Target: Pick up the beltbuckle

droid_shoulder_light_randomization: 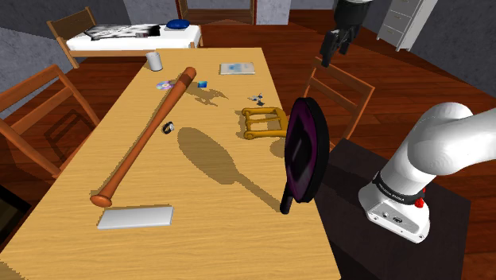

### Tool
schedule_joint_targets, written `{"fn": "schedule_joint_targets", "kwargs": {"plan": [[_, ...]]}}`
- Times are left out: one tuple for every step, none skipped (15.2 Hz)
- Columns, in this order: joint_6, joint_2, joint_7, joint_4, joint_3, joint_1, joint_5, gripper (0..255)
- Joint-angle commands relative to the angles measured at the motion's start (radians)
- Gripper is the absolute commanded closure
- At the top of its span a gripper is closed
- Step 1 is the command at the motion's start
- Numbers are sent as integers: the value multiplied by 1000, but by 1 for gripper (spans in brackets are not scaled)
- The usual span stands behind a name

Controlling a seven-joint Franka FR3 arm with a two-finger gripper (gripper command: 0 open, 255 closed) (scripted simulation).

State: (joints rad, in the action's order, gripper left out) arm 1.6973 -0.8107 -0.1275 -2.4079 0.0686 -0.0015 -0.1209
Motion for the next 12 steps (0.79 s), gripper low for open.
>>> {"fn": "schedule_joint_targets", "kwargs": {"plan": [[0,0,0,0,0,0,0,0],[33,23,32,-11,-17,6,-5,0],[65,48,64,-21,-33,13,-9,0],[98,75,96,-29,-49,19,-12,0],[130,103,128,-35,-65,26,-15,0],[162,132,160,-40,-81,33,-18,0],[193,163,192,-43,-96,40,-19,0],[224,195,224,-44,-110,47,-20,0],[254,228,257,-45,-124,54,-20,0],[284,262,289,-43,-139,62,-19,0],[312,298,323,-40,-152,70,-17,0],[340,334,356,-36,-164,77,-14,0]]}}
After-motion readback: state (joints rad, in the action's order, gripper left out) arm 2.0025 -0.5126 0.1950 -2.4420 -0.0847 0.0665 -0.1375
